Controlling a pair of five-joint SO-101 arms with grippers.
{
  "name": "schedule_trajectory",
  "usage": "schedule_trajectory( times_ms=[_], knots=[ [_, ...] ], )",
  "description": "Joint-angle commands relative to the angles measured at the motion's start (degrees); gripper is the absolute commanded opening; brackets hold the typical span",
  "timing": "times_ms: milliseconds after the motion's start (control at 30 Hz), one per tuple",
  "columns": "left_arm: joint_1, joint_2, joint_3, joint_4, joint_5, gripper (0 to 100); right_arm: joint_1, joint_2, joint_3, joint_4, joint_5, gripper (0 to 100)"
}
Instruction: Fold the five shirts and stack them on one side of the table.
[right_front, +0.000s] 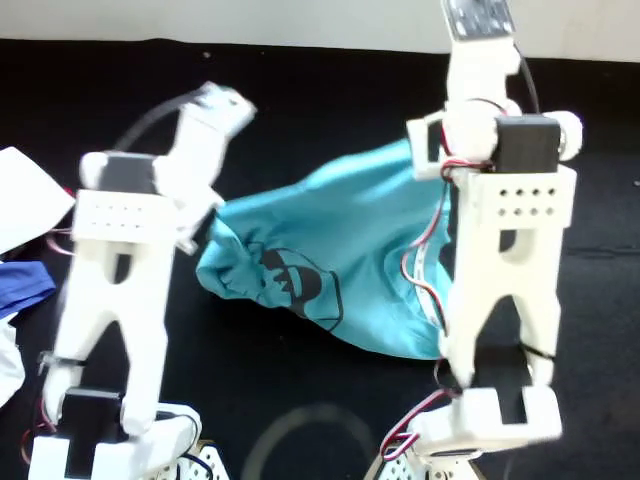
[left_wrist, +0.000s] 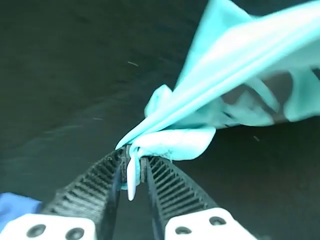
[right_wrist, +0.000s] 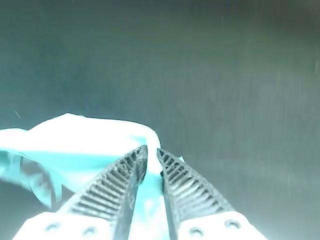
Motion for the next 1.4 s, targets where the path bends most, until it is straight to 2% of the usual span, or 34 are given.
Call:
schedule_trajectory(
  times_ms=[0, 200, 300, 400, 533, 700, 833, 1000, 1133, 1367],
  knots=[
    [2.59, -1.89, 8.57, -5.98, 1.76, 1, 3.65, -14.29, 18.51, -8.22, -0.44, 0.5],
    [3.21, -1.98, 19.03, -16.70, 14.59, 1, 4.00, -38.11, 63.87, -29.23, 1.05, 0.5],
    [3.30, -2.07, 19.47, -16.35, 20.75, 2, 4.00, -45.93, 75.21, -33.63, 2.55, 0.5],
    [2.68, -2.33, 17.98, -12.22, 21.71, 12, 4.00, -47.78, 77.93, -33.36, 2.99, 0.5],
    [-0.04, -2.15, 11.74, -2.20, 21.71, 26, 4.00, -47.69, 78.29, -33.45, 2.99, 0.5],
    [-2.68, -1.98, 3.30, 6.07, 21.80, 28, 4.00, -47.69, 78.29, -33.54, 2.99, 0.5],
    [-1.80, -1.80, 3.30, 5.27, 21.89, 28, 4.00, -47.69, 78.29, -33.54, 2.99, 0.5],
    [-1.71, -1.80, 5.58, -0.70, 22.77, 28, 3.82, -47.69, 78.37, -33.54, 2.99, 0.5],
    [0.31, -1.89, 5.32, -0.18, 30.51, 28, 3.74, -47.69, 78.37, -33.54, 2.99, 0.5],
    [6.99, -1.80, 6.55, 1.41, 37.98, 28, 3.74, -47.69, 78.37, -33.45, 2.90, 0.5]
  ],
)
